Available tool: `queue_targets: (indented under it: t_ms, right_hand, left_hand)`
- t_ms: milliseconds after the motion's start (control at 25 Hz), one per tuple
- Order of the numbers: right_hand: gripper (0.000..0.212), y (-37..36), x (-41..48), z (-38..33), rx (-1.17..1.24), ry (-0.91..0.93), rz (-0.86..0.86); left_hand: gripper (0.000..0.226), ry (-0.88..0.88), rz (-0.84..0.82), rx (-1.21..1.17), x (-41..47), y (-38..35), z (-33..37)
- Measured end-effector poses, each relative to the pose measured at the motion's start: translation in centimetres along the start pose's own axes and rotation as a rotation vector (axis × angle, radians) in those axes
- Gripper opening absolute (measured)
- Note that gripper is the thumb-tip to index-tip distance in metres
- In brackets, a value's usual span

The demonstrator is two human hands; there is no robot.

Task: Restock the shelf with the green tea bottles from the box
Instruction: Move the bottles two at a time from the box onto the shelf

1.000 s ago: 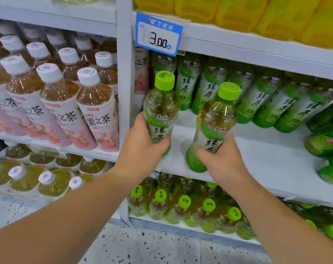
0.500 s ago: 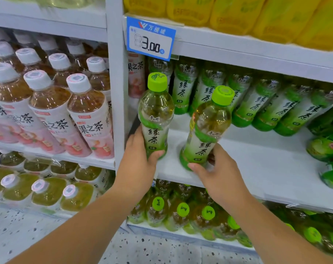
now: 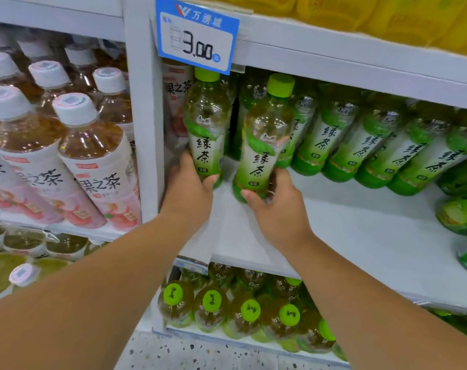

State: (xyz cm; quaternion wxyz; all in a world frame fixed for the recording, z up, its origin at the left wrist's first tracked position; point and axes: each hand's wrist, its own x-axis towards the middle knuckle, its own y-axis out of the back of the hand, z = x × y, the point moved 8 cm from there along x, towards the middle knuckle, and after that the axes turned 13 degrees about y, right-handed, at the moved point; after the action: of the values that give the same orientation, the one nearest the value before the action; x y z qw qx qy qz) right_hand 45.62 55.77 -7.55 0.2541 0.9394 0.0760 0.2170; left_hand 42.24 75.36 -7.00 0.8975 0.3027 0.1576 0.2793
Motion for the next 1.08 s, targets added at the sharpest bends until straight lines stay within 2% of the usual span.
queue_targets:
  t_ms: [120, 280, 440, 600, 800, 1080]
  right_hand:
    - [0.046, -0.6, 1.4, 0.0, -0.029, 0.02, 0.008]
    - [0.049, -1.3, 2.6, 0.4, -0.075, 0.056, 0.024]
    - [0.052, -2.1, 2.8, 0.9, -0.032, 0.048, 0.072]
    - [0.054, -2.4, 2.7, 1.2, -0.045, 0.046, 0.085]
    - [0.052, -2.4, 2.7, 1.2, -0.098, 0.059, 0.087]
    - [0.051, -2.6, 2.7, 0.9, -0.133, 0.057, 0.064]
  left_hand:
    - [0.041, 0.013, 0.009, -0.054, 1.0, -0.2, 0.2]
    - [0.044, -0.011, 0.048, -0.124, 1.2, -0.3, 0.2]
    - [0.046, -0.025, -0.002, -0.26, 1.4, -0.8, -0.5]
    - [0.05, -0.056, 0.017, -0.245, 1.7, -0.8, -0.5]
    - [0.051, -0.04, 0.032, -0.334, 1.8, -0.9, -0.7]
    - [0.051, -0.067, 0.053, -0.253, 1.8, -0.8, -0.5]
